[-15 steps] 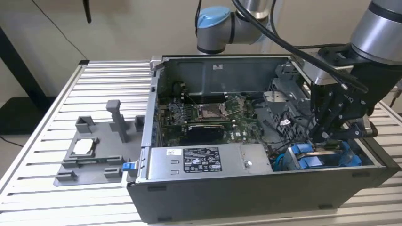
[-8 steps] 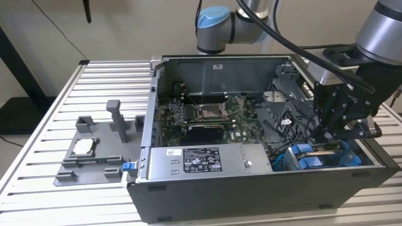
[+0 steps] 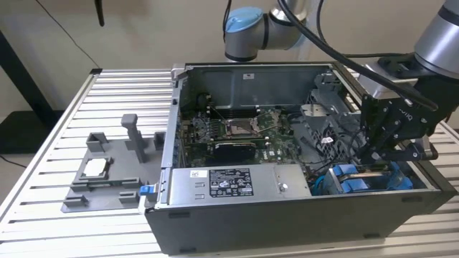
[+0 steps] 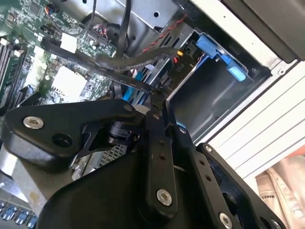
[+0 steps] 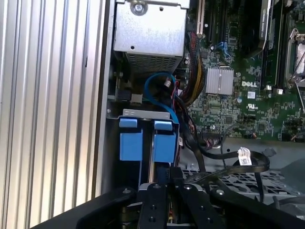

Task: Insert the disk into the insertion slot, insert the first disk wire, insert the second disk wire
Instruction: 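Insert the second disk wire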

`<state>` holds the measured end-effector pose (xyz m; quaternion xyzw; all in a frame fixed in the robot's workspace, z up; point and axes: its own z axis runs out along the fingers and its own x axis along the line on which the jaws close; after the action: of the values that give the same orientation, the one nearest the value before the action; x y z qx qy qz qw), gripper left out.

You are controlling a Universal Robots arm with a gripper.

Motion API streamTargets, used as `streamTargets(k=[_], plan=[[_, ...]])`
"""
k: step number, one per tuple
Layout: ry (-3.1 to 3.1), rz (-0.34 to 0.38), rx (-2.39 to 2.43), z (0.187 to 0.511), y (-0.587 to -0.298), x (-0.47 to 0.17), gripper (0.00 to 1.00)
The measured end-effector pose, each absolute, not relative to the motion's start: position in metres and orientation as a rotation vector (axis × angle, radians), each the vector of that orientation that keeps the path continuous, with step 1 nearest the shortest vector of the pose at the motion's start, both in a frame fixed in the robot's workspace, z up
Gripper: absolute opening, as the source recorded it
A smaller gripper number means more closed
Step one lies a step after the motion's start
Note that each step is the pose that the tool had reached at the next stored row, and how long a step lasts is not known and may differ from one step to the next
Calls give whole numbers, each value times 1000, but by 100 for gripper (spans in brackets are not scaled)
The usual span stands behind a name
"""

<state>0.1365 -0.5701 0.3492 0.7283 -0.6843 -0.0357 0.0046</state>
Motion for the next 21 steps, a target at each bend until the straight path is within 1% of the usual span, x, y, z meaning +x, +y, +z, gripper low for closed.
streamTargets(k=[11,21], plan=[[-2159,-148,2265,346,-572,142,16],[-2168,-159,2247,345,-574,149,16]])
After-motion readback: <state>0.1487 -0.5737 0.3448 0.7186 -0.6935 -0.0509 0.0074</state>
